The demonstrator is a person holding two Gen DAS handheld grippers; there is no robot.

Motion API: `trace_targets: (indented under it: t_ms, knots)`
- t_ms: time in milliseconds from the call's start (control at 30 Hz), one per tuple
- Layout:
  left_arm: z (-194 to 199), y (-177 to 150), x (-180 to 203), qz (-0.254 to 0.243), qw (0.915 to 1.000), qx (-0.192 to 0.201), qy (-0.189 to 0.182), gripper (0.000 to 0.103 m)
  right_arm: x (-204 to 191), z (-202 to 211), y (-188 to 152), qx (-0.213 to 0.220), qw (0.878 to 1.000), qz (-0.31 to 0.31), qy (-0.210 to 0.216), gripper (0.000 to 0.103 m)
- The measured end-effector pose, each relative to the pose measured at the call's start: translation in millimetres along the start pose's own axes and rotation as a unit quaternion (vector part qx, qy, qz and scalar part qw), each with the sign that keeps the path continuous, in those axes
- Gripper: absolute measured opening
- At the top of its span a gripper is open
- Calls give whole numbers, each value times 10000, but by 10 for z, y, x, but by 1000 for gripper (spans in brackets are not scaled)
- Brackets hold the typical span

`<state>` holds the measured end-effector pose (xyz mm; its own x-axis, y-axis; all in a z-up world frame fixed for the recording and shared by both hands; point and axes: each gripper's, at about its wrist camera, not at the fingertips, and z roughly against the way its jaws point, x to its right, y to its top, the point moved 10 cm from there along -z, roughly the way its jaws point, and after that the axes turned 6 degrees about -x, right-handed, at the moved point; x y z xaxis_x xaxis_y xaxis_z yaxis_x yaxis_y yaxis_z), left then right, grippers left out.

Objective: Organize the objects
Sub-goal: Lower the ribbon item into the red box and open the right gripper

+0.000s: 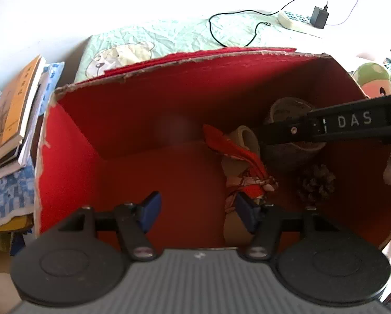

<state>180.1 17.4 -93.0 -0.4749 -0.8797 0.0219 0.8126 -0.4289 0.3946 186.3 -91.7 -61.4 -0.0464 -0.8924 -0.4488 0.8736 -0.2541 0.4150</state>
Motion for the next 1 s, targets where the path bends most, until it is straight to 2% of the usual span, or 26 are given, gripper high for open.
trace_targets:
  t_ms: [233, 667, 1000]
  knots:
    - [-36, -13, -11, -69, 9996, -42, 258, 69, 9, 10, 23, 169, 9989, 160, -413, 23]
    - [-10, 1, -33, -76, 9989, 86, 445, 72, 63, 64, 55, 473, 9949, 170, -870, 23]
    - [-2, 2, -31, -176, 9977, 130, 649, 73, 56, 72, 52, 520, 9921, 308, -1095, 23]
